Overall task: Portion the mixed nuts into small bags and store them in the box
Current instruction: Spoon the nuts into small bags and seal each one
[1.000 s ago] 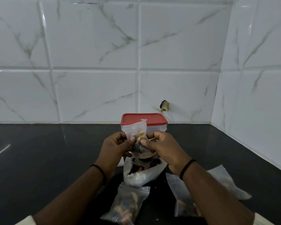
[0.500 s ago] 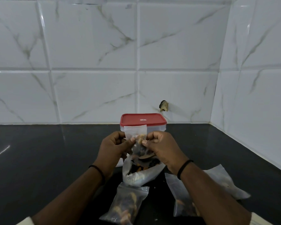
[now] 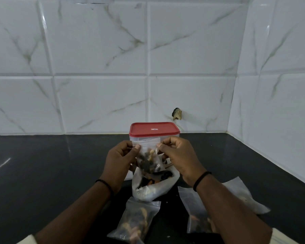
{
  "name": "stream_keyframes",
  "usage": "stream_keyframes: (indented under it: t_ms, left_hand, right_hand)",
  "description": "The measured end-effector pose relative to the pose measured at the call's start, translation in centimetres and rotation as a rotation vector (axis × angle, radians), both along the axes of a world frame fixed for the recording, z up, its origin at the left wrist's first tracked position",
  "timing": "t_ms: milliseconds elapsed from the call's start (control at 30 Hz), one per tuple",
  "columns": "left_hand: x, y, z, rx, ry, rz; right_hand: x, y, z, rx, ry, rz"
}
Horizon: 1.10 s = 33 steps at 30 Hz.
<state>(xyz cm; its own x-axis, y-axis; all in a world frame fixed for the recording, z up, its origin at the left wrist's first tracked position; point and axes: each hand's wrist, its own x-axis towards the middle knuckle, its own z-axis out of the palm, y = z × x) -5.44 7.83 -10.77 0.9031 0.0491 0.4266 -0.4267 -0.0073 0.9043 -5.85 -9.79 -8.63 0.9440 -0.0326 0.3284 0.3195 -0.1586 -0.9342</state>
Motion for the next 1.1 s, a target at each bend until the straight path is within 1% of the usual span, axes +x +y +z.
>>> stream_keyframes:
  t_ms: [167, 333, 600, 667, 833, 1000, 1100]
  left_hand:
    - [0.15, 0.24, 0.02, -0.025, -0.014, 0.012]
    - [0.27, 0.29, -0.18, -0.008, -0.014, 0.023]
    - [0.27, 0.10, -0.30, 0.005, -0.086, 0.041]
    - [0.31, 0.14, -0.31, 0.008, -0.090, 0.039]
    - [0.61, 0.57, -0.35, 0.022, -0.105, 0.042]
    - [0.57, 0.34, -0.45, 0.011, -0.094, 0.025]
    - [0.56, 0.27, -0.48, 0.007, -0.088, 0.010]
  right_hand:
    - [-0.09, 0.12, 0.17, 0.004, -0.010, 0.025]
    - [0.08, 0.07, 0.00, -0.058, -0.064, 0.019]
    - [0.68, 0.13, -0.54, -0.190, -0.108, -0.041]
    - [0.63, 0.12, -0.51, -0.179, -0.107, -0.037]
    - [0.43, 0.24, -0.28, -0.058, -0.026, 0.055]
    - [0.49, 0.36, -0.50, -0.005, -0.078, 0.090]
    - [0.76, 0.39, -0.75, -0.044, -0.095, 0.062]
